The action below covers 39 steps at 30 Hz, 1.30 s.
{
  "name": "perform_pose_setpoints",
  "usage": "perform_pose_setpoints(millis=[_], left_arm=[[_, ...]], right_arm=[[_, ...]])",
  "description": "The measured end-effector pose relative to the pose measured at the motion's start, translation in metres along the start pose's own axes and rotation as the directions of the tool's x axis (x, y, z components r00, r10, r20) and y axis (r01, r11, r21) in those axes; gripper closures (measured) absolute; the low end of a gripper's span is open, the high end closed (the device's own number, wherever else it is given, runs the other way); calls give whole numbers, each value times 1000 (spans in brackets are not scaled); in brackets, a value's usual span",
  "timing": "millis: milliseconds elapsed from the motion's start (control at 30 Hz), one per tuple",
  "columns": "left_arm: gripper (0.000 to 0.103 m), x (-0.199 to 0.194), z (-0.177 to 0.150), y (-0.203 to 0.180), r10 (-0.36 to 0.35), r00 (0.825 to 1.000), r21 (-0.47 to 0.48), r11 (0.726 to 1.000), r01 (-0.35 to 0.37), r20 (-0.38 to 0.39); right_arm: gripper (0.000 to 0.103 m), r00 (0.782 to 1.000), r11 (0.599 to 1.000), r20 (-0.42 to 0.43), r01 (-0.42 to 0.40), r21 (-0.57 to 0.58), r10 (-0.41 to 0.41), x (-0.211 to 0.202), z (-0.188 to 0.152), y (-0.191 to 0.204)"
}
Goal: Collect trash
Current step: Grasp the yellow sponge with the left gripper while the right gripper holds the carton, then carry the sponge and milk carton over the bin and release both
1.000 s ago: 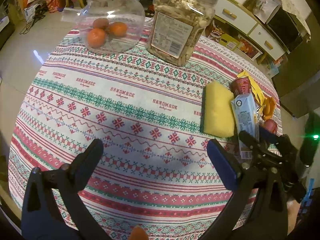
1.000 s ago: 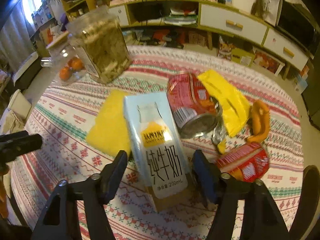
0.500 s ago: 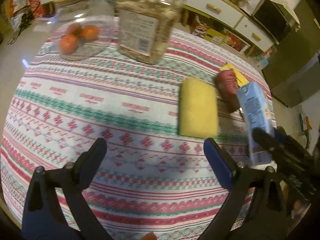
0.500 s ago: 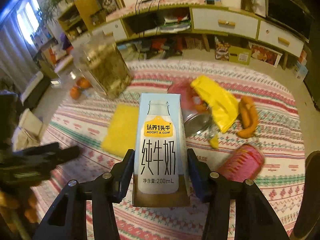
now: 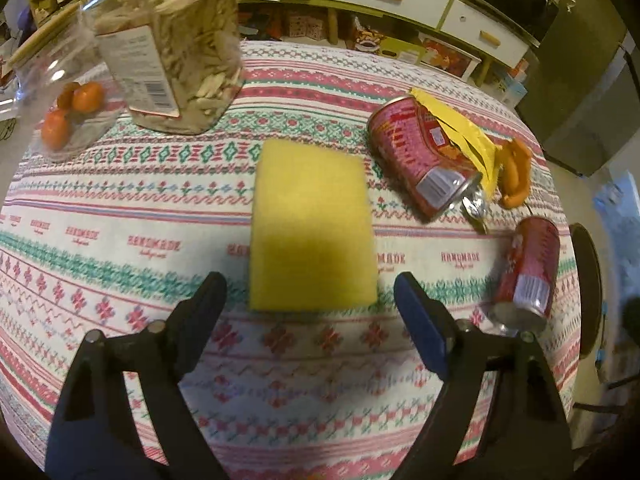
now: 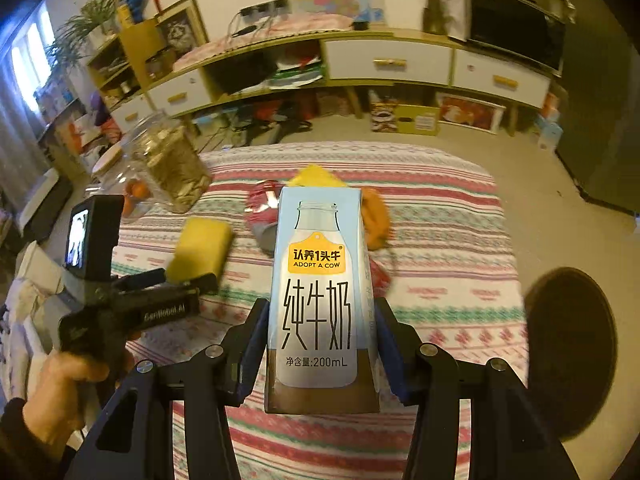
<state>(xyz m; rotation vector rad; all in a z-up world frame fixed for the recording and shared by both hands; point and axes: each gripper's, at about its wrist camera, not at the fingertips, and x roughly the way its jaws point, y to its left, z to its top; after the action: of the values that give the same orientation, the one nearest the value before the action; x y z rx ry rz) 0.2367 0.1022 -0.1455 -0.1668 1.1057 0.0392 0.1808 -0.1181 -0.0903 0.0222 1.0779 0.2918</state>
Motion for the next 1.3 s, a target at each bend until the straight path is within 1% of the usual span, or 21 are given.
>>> perform_pose_setpoints(millis=[33, 100, 233, 400, 600, 633, 667, 833, 933, 1067, 1200, 1300], left_arm=[[18, 4, 1, -2, 5, 1000, -6, 1000, -5, -1], [25, 9, 3, -7, 21, 1000, -8, 1000, -21, -1], [39, 14, 3, -20, 97, 995, 53, 994, -98, 18], [42, 9, 0, -20, 98, 995, 68, 993, -99, 21], [43, -23, -12, -18, 53, 998, 71, 996, -56, 44], [43, -28, -13, -21, 44, 998, 79, 996, -48, 52], [43, -37, -22, -18, 39, 998, 87, 995, -44, 58], [43, -62, -38, -31, 1, 997, 126, 992, -10, 71], [43, -75, -47, -46, -26, 996, 162, 987, 12, 82], [43, -83, -54, -77, -62, 994, 211, 977, 42, 89], [43, -89, -63, -115, -101, 991, 272, 959, 74, 87], [43, -89, -70, -146, -119, 989, 322, 943, 86, 85]], right_arm=[[51, 1000, 1000, 0, 7, 7, -7, -2, -1, -5], [51, 1000, 1000, -9, 25, 19, -25, -4, -5, -14], [51, 997, 997, -34, 65, 50, -63, -10, -14, -33], [51, 995, 993, -37, 94, 77, -92, -22, -23, -52], [51, 992, 986, -47, 120, 113, -116, -33, -32, -75], [51, 992, 985, -50, 122, 120, -117, -34, -34, -79], [51, 992, 984, -51, 124, 125, -118, -35, -35, -83], [51, 988, 978, -52, 149, 146, -143, -44, -42, -105], [51, 986, 974, -49, 164, 159, -158, -52, -47, -119], [51, 982, 966, -51, 189, 174, -183, -61, -56, -138], [51, 974, 956, -63, 224, 189, -216, -69, -69, -160], [51, 968, 945, -81, 250, 213, -238, -75, -82, -182]])
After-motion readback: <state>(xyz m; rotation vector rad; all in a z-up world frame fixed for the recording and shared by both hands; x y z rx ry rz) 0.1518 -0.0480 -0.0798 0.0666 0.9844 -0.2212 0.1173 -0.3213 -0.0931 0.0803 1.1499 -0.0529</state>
